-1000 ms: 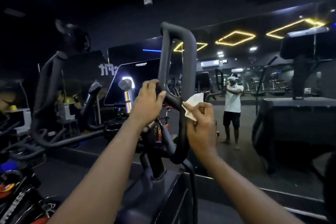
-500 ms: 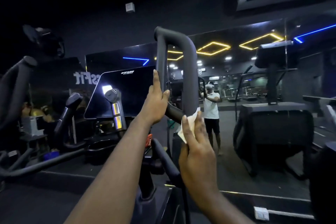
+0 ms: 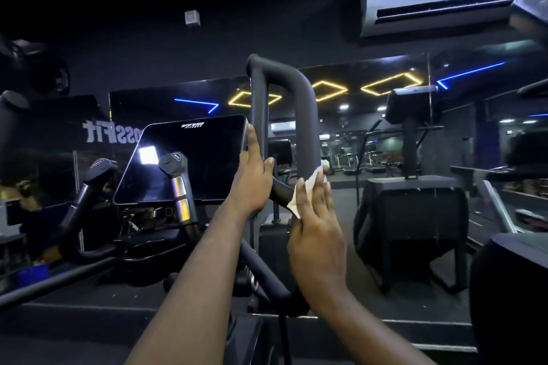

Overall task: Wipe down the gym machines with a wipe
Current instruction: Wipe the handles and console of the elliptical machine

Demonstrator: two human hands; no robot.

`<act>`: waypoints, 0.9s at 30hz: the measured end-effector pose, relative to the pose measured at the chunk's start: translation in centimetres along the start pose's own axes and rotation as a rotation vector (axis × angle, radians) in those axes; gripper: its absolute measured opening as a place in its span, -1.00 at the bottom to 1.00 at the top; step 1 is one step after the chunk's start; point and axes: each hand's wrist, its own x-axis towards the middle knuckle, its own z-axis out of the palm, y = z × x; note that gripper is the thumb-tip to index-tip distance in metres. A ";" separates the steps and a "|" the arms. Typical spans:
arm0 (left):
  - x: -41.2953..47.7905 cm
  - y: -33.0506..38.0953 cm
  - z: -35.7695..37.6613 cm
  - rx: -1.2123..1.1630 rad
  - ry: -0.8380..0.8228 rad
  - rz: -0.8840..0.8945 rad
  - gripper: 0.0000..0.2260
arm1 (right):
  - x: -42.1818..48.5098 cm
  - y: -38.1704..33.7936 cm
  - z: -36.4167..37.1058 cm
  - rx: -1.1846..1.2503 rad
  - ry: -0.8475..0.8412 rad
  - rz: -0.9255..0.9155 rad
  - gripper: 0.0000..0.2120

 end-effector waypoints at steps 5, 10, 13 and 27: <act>0.0 0.1 0.0 0.005 0.007 -0.025 -0.30 | 8.8 0.0 -0.4 0.133 -0.024 0.002 -0.49; -0.3 0.5 0.3 0.002 0.041 -0.041 -0.30 | 6.4 0.4 -0.2 0.202 0.016 -0.006 -0.48; -0.7 0.8 0.5 0.007 0.073 -0.058 -0.31 | 3.6 0.3 -0.2 0.173 0.035 -0.024 -0.48; 5.2 3.6 -0.3 0.312 0.267 -0.111 -0.47 | 12.8 -0.5 0.1 0.162 0.026 -0.041 -0.51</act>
